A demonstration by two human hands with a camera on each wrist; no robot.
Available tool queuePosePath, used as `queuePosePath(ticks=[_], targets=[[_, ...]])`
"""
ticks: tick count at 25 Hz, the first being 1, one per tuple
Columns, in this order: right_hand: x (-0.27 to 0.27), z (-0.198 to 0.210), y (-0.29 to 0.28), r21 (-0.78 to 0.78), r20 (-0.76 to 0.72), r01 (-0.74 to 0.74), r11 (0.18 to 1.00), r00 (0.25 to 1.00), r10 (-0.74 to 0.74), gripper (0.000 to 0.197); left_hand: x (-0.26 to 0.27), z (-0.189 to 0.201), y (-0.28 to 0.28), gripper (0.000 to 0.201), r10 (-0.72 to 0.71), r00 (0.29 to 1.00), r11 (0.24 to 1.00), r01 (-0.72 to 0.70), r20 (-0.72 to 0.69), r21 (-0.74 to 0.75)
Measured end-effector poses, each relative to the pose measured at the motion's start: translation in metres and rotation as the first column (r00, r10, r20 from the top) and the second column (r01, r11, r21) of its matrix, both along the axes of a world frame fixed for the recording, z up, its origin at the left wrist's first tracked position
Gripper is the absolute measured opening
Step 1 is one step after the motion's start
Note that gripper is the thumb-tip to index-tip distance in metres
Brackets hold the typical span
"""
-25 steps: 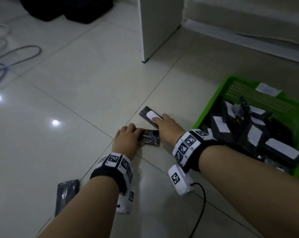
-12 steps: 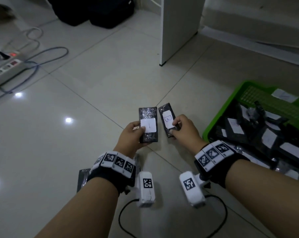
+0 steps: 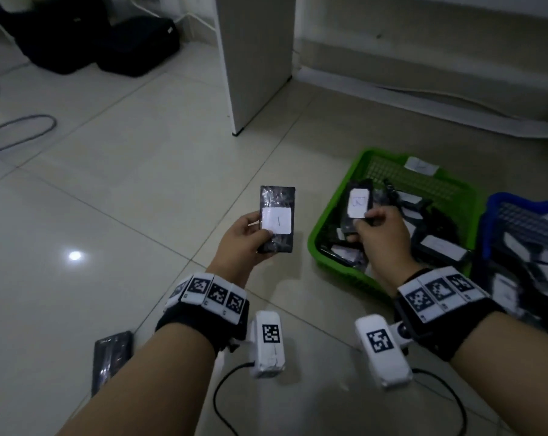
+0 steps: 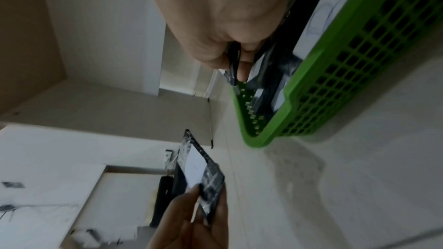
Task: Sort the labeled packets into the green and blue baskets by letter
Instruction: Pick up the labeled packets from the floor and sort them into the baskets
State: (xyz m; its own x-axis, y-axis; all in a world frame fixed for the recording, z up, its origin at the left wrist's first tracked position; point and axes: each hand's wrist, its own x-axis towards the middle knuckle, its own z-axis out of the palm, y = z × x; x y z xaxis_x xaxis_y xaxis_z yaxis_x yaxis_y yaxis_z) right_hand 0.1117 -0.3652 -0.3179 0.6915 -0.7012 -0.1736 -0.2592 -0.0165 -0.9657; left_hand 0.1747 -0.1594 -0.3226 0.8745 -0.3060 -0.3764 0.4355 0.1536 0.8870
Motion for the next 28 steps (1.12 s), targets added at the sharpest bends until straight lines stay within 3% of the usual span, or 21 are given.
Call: queuePosePath(ticks=[2,5,9,14,16,17,20,22,25,28], targets=[[-0.015,-0.002,-0.027,-0.048,-0.047,0.03,0.998,0.998,-0.032,0.014,-0.007,0.005,-0.025,0.037,-0.06,0.998,0.998,0.06,0.016,-0.01],[-0.033,-0.008,-0.053,-0.086,-0.149,-0.092,0.992,0.986,0.078,0.015,-0.019,0.009,-0.063,0.036,-0.122,0.992,0.992,0.123,0.02,-0.005],[-0.068,0.003,-0.076,-0.07,-0.163,-0.127,0.989,0.98,0.114,0.023,-0.037,0.01,-0.117,0.039,-0.215,0.976,0.976,0.216,0.025,-0.014],[-0.139,0.026,-0.121,-0.219,0.001,0.146,0.965,0.989,-0.149,0.027,-0.075,0.024,-0.211,0.035,-0.286,0.958,0.957,0.286,0.013,-0.046],[-0.171,0.024,-0.144,-0.258,-0.001,0.204,0.945,0.977,-0.211,0.029,-0.091,0.029,-0.243,0.032,-0.34,0.939,0.939,0.342,0.05,-0.041],[-0.187,0.022,-0.153,-0.279,-0.044,0.185,0.942,0.978,-0.205,0.029,-0.1,0.029,-0.26,0.031,-0.369,0.927,0.928,0.371,0.068,-0.032],[-0.212,0.011,-0.159,-0.405,-0.222,-0.077,0.911,0.975,-0.017,0.032,-0.113,0.029,-0.289,0.031,-0.386,0.916,0.922,0.387,0.112,0.014],[-0.214,0.005,-0.156,-0.454,-0.251,-0.133,0.881,0.968,0.017,0.031,-0.116,0.022,-0.3,0.029,-0.406,0.901,0.914,0.402,0.151,0.056],[-0.219,-0.008,-0.157,-0.499,-0.259,-0.078,0.863,0.964,-0.062,0.027,-0.122,0.015,-0.316,0.029,-0.556,0.805,0.829,0.522,0.207,0.199],[-0.224,-0.022,-0.154,-0.551,-0.272,-0.13,0.824,0.962,-0.03,0.018,-0.121,0.015,-0.327,0.039,-0.769,0.568,0.63,0.591,0.295,0.503]])
